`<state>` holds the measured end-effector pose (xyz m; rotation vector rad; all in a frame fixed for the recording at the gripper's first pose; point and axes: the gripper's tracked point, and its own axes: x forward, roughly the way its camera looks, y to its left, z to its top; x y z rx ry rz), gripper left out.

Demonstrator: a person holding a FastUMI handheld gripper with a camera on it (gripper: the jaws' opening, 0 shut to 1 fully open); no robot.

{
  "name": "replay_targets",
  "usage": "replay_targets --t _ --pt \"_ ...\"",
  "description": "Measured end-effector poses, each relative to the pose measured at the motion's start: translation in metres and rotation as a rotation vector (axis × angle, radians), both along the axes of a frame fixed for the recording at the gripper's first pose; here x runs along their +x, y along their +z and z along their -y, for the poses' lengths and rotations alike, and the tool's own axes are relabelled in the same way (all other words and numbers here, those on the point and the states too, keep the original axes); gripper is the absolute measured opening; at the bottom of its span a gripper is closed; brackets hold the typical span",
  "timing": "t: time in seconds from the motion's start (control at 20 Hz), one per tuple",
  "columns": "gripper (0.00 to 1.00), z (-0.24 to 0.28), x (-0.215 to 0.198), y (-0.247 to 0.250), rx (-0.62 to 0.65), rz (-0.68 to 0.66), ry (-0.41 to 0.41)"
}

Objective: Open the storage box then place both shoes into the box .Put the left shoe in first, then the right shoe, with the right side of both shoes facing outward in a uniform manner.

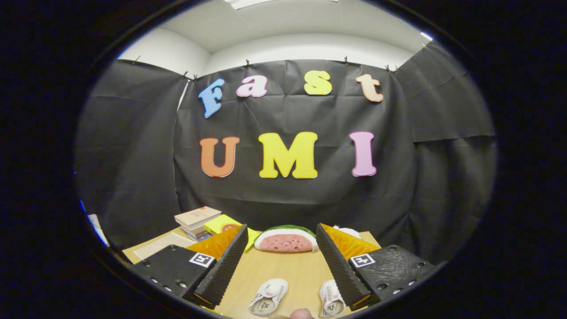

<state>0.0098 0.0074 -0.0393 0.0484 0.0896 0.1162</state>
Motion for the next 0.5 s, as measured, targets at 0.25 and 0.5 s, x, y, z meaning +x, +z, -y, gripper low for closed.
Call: replay_targets --t 0.25,0.5 --pt "0.96 -0.038 0.005 -0.039 0.113 -0.113 0.141" --pt "0.95 -0.089 0.004 -0.088 0.212 -0.243 0.271"
